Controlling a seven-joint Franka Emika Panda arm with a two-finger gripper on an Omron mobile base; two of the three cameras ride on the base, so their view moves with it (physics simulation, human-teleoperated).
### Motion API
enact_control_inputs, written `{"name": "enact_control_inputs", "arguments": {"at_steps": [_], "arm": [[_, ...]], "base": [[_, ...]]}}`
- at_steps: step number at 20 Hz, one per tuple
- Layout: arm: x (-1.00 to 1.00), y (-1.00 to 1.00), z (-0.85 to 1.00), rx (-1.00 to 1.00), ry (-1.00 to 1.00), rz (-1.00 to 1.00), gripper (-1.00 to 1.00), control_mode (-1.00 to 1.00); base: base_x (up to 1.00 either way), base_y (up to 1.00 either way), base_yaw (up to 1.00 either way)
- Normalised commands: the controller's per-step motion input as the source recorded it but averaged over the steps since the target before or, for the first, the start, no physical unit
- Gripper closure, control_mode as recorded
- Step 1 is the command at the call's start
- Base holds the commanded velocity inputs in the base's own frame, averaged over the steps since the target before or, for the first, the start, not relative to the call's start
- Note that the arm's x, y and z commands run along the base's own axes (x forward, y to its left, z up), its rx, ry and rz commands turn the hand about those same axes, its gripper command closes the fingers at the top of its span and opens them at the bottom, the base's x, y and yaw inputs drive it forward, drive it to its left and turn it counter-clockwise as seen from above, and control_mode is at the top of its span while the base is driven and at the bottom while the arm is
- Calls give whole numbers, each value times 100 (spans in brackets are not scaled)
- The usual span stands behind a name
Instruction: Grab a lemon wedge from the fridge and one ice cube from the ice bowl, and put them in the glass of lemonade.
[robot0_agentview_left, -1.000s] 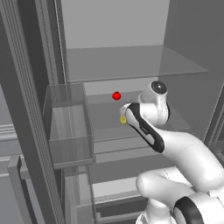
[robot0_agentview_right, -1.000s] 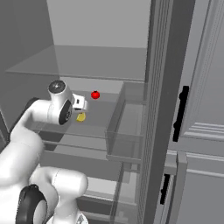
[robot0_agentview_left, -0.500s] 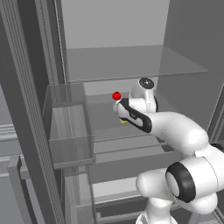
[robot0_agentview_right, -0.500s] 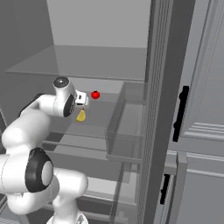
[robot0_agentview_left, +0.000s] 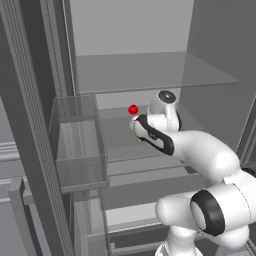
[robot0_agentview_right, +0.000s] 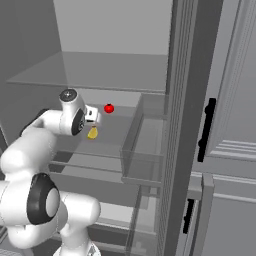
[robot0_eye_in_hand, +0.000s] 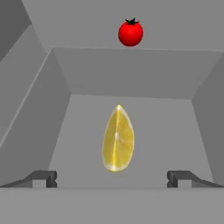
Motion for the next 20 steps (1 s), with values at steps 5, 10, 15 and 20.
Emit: {"name": "enact_control_inputs", "arguments": {"at_steps": [5, 10, 15, 20], "arm": [[-1, -3, -14, 0, 0, -2, -100, -100], [23, 0, -15, 0, 2, 0, -100, -100], [26, -6, -16, 0, 8, 0, -100, -100], [11, -6, -30, 0, 7, 0, -100, -100]], "base": [[0, 0, 0], [0, 0, 0], [0, 0, 0], [0, 0, 0]]}}
